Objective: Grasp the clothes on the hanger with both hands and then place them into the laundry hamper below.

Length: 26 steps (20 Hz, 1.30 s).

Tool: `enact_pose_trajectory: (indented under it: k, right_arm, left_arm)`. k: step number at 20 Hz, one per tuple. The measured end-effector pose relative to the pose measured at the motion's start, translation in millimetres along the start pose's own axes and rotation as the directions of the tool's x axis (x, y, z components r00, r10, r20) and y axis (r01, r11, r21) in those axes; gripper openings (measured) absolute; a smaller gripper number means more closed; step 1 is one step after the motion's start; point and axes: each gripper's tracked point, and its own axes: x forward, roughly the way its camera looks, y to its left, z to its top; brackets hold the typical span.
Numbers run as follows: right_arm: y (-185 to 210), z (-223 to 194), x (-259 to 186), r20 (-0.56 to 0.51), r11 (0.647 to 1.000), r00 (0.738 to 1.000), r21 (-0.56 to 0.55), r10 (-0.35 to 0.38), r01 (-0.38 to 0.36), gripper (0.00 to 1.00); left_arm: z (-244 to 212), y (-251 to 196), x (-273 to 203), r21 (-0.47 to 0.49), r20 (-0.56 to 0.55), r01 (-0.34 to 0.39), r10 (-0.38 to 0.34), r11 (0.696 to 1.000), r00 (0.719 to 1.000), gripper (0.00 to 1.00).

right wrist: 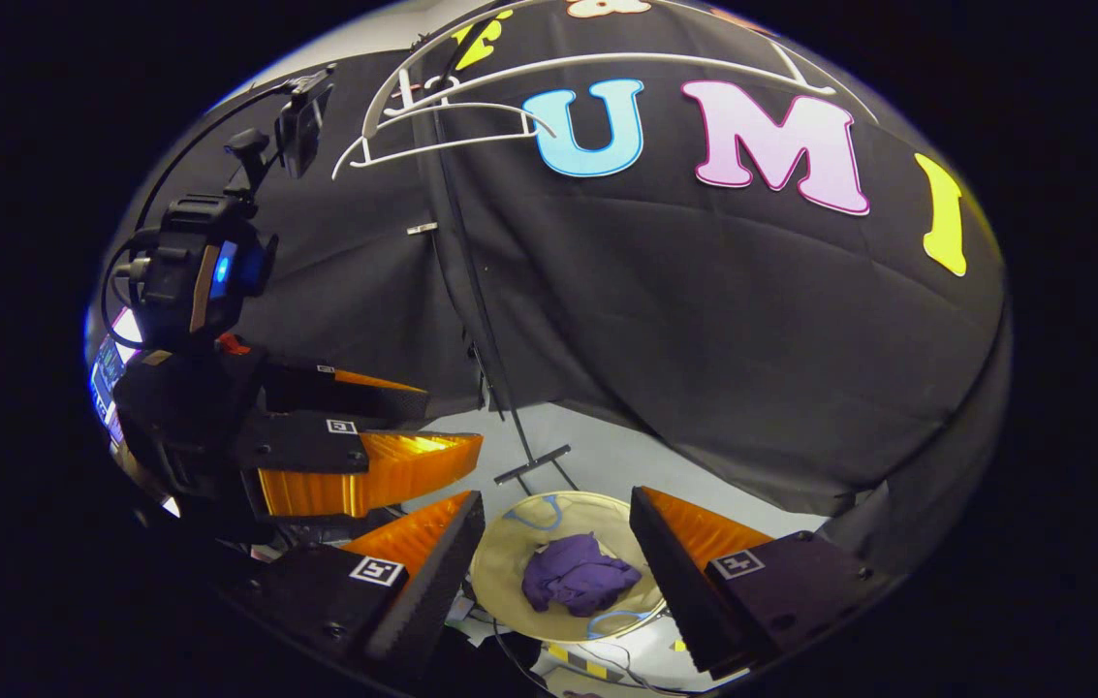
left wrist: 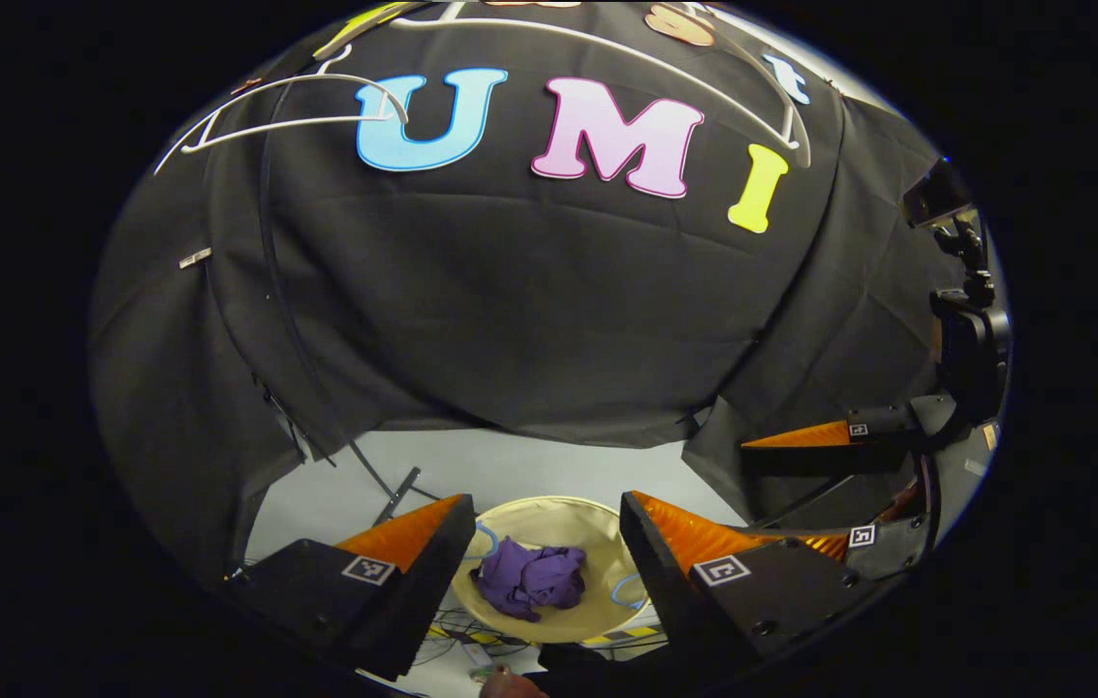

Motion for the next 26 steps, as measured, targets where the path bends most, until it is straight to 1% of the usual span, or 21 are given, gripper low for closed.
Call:
enact_pose_trajectory:
  k: [4,8,11,14,17,18,20,22,23,24,26]
  right_arm:
    - [21,10,-23,0.046,0.999,0.998,-0.028,-0.031,0.033,0.98]
    - [47,22,-57,0.116,0.995,0.989,-0.020,-0.092,0.095,0.99]
    - [75,28,-79,0.161,0.990,0.979,-0.043,-0.128,0.136,0.99]
    - [101,39,-110,0.226,0.977,0.959,-0.081,-0.174,0.196,0.99]
    - [133,52,-138,0.307,0.975,0.931,-0.041,-0.197,0.220,0.99]
    - [143,56,-147,0.339,0.973,0.918,-0.023,-0.208,0.229,0.98]
    - [156,65,-168,0.393,0.964,0.887,-0.007,-0.243,0.267,0.98]
    - [170,75,-192,0.451,0.946,0.845,-0.005,-0.286,0.323,0.98]
    - [177,81,-204,0.479,0.939,0.824,0.002,-0.302,0.343,0.98]
    - [185,85,-217,0.503,0.935,0.806,0.011,-0.312,0.355,0.98]
    - [201,92,-239,0.540,0.931,0.777,0.038,-0.325,0.363,0.98]
  left_arm:
    - [3,5,-30,0.028,0.042,0.027,-0.028,0.999,0.999,0.95]
    - [14,11,-73,0.079,0.118,0.058,-0.067,0.995,0.991,0.95]
    - [20,22,-118,0.114,0.190,0.082,-0.103,0.990,0.976,0.96]
    - [21,32,-157,0.148,0.251,0.108,-0.142,0.983,0.957,0.95]
    - [18,42,-194,0.169,0.286,0.137,-0.181,0.976,0.941,0.95]
    - [21,45,-207,0.180,0.304,0.141,-0.191,0.974,0.933,0.96]
    - [29,52,-240,0.202,0.350,0.143,-0.208,0.969,0.913,0.95]
    - [32,51,-271,0.220,0.395,0.162,-0.239,0.962,0.887,0.95]
    - [35,50,-287,0.225,0.417,0.172,-0.254,0.959,0.873,0.92]
    - [36,49,-300,0.229,0.436,0.180,-0.266,0.957,0.860,0.95]
    - [39,49,-329,0.233,0.471,0.183,-0.275,0.955,0.838,0.95]
